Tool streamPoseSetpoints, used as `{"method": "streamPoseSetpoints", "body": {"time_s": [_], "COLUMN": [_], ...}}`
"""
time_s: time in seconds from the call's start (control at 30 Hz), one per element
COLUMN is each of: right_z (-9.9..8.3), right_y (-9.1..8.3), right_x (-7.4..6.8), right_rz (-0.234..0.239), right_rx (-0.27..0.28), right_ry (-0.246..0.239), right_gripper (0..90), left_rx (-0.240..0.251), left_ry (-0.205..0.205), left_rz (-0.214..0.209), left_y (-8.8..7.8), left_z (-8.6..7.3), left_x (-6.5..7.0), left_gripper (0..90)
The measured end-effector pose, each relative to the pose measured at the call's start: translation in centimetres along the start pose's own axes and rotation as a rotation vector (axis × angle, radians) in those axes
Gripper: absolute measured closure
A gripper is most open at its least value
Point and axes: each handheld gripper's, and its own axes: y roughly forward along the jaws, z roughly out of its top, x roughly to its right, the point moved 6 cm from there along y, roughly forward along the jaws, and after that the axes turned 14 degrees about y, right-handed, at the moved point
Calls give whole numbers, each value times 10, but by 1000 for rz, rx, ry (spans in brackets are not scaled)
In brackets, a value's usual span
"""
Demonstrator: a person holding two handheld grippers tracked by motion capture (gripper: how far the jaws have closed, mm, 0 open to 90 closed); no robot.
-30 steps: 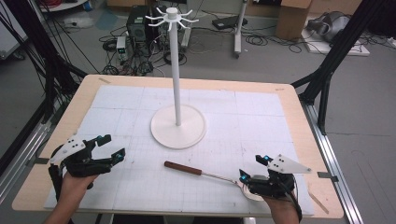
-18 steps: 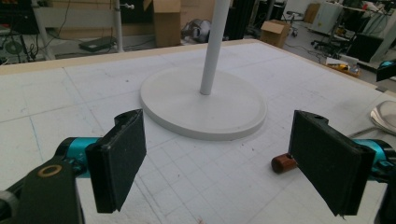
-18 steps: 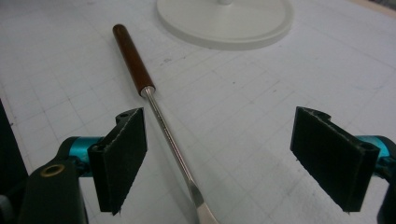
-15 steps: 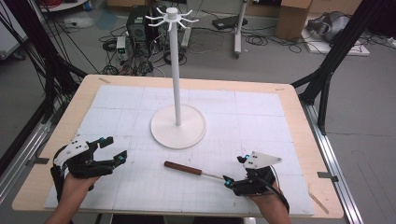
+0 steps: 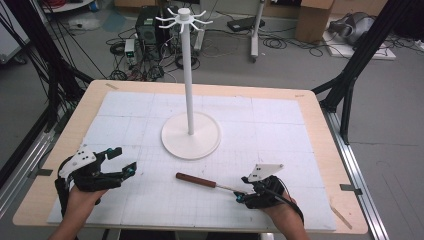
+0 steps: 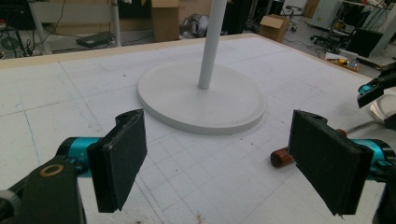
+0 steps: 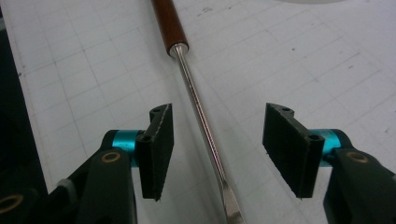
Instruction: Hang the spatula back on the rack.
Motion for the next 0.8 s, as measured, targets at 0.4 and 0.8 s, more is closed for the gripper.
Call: {"method": "streamPoseSetpoints", "body": {"time_s": [0.4,0.8], "right_z": [-3,-4], "right_y": [8,13], "right_x": [0,2], "right_rz": [47,52], "right_rx": [-69,-113], "right_ry": [-42,-67], "right_gripper": [572,655], "left_rx": [-6,-7], "left_ry": [-6,-12], "left_rz": [-8,-15], "left_y": [1,1], "left_z": [-1,-2], "left_x": [1,0], "left_gripper": [206,208]}}
